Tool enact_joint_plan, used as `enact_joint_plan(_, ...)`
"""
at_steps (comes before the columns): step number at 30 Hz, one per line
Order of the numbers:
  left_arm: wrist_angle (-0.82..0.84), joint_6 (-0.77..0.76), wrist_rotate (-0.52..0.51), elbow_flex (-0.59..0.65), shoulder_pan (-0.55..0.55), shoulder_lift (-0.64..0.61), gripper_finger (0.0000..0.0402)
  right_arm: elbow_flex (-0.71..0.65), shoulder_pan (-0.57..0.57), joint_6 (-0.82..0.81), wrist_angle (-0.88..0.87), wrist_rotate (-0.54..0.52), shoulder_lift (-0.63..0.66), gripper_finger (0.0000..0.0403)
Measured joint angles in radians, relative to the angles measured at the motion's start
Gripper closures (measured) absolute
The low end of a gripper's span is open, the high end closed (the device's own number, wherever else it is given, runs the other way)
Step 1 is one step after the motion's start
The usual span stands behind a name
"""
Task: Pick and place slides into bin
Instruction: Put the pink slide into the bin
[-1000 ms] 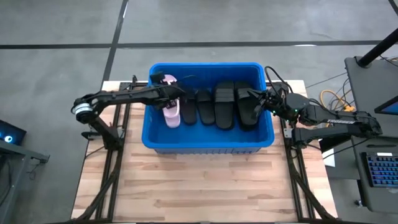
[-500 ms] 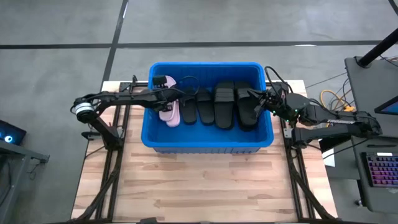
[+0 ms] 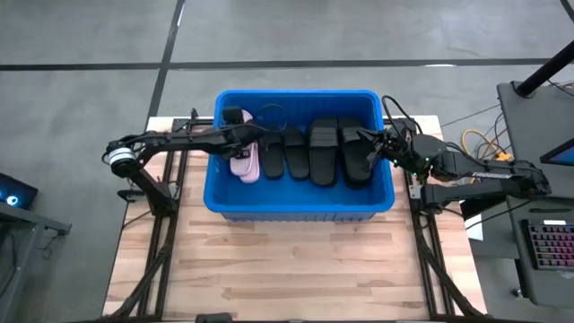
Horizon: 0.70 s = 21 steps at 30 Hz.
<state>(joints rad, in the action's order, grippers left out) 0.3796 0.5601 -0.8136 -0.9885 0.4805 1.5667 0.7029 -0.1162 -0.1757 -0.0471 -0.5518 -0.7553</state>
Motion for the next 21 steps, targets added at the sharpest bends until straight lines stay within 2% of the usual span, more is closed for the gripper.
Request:
enact_joint_plan(6, 0.006, 0.047, 0.016, -0.038, -0.001, -0.014, 0.0119, 0.000, 0.000, 0.000, 0.000, 0.000, 0.000, 0.0390)
enact_joint_plan(10, 0.043, 0.058, 0.053, -0.081, -0.001, -0.052, 0.0061, 0.000, 0.000, 0.000, 0.000, 0.000, 0.000, 0.0390)
enact_joint_plan(14, 0.174, 0.058, 0.147, -0.127, -0.002, -0.101, 0.0036, 0.000, 0.000, 0.000, -0.001, 0.000, 0.000, 0.0390)
enact_joint_plan(21, 0.320, 0.079, 0.273, -0.133, -0.003, -0.209, 0.0034, 0.000, 0.000, 0.021, -0.001, 0.000, 0.000, 0.0390)
